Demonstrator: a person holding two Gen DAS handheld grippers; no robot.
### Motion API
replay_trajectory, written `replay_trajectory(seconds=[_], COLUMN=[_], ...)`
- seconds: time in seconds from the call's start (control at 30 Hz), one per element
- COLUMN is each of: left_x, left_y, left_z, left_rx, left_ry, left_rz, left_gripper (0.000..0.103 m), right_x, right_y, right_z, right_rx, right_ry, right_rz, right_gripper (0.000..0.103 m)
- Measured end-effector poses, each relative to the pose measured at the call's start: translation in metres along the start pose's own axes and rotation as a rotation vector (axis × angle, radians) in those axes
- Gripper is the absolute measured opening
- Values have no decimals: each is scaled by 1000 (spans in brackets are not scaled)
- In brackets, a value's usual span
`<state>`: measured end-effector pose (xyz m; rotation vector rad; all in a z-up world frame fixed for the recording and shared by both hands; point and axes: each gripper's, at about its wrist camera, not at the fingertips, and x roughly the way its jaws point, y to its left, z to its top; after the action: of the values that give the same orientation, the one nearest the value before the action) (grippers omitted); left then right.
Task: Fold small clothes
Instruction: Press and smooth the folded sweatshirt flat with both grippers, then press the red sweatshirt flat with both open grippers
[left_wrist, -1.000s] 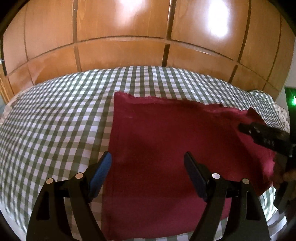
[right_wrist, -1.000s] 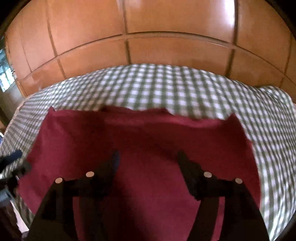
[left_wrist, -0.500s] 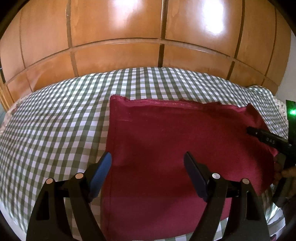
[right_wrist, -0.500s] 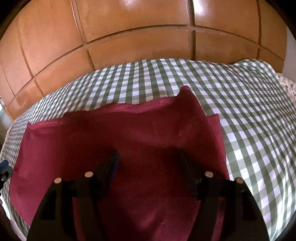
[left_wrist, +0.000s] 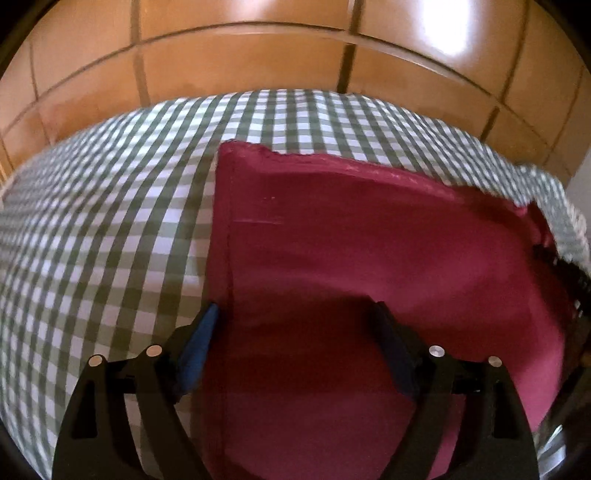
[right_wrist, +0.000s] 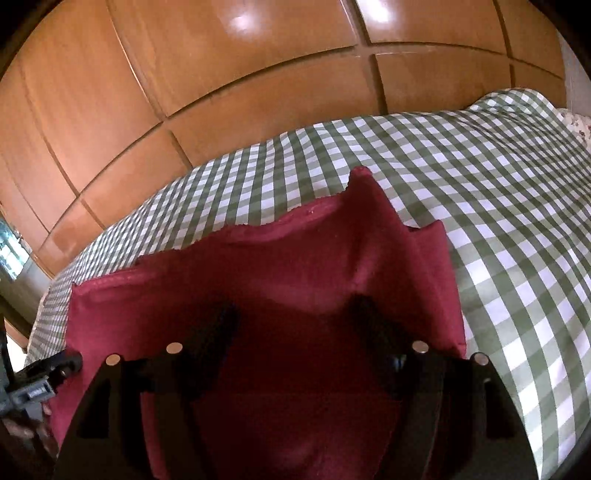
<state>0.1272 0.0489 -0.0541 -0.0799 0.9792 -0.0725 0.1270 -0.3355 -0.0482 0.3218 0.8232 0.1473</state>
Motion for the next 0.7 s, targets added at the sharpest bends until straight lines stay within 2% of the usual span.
replay_trajectory(seconds=[0.17,0.33,0.4,0.47,0.57,0.6,0.67,0.7], left_x=[-21,-24,-14,1,40,50,60,60], left_y=[15,9,2,6,31,39,48,48], left_z=[9,25,36,47,63,65,65,65], left_rx=[-74,-36,12,-7,-133,-160,-193,-188], left_ry=[-75,-113,-123,-98,-8,13,5,1], left_rz=[-30,0,51,100,195,206,205,212], left_gripper=[80,80,80,80,80,82,89,89], right_x=[-2,-4,-5,-5,-7,-7,-8,-8], right_y=[1,0,-1,-3,-6,-7,-7,-8], right_z=[-2,-3,-3,-4,-5,-5,-5,-6], right_rx=[-1,5,8,13,23,24,27,28], right_ry=[-14,-26,-31,-36,-46,-50,-55,-57], right_rz=[8,31,47,70,107,124,142,148], right_gripper=[71,74,76,78,81,83,84,85])
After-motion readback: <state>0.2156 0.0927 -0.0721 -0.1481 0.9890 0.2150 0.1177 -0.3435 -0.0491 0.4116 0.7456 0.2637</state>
